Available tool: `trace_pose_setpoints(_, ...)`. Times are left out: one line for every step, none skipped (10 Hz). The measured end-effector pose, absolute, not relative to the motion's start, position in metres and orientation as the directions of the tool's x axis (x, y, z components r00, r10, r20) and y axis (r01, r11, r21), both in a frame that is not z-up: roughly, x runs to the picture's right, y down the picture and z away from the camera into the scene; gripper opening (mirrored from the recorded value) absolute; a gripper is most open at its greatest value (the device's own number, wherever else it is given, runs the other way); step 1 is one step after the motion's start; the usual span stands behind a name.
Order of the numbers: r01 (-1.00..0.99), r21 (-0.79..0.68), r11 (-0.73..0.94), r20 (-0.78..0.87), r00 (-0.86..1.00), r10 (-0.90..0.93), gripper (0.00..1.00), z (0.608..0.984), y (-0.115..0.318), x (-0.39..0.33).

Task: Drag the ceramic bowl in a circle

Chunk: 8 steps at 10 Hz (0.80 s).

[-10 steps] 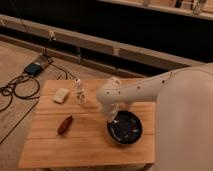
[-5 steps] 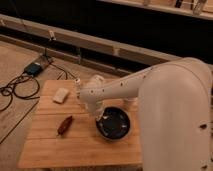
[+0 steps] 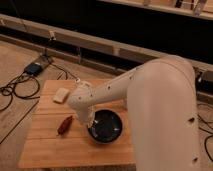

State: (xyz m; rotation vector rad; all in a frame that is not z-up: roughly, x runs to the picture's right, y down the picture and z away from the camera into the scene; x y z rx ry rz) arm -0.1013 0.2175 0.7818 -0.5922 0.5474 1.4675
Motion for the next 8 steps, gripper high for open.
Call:
trace_pose_setpoints(-0.999, -0.041, 0.029, -0.673, 0.049, 0.738, 0.0, 0.775, 0.228, -0.097)
trace_pose_setpoints(-0.999, -0.041, 0.032, -0.68, 0.051, 0.732, 0.0, 0.766, 0.241, -0.091)
trace_pose_setpoints(-0.999, -0.036, 0.031, -0.687, 0.047, 0.726, 0.0, 0.755, 0.255, -0.081)
trace_pose_setpoints(-0.999, -0.032, 0.021, -0.69, 0.037, 0.723, 0.0, 0.745, 0.268, -0.07)
trace_pose_setpoints(-1.0, -0.019, 0.005, -0.689, 0.016, 0.724, 0.0, 0.737, 0.28, -0.054)
trace_pose_setpoints(-1.0, 0.005, -0.016, -0.688, -0.015, 0.726, 0.0, 0.732, 0.288, -0.037)
trace_pose_setpoints(-0.999, 0.031, -0.019, -0.693, -0.035, 0.721, 0.0, 0.73, 0.298, -0.019)
trace_pose_setpoints(-0.999, 0.037, -0.008, -0.697, -0.032, 0.716, 0.0, 0.729, 0.302, -0.015)
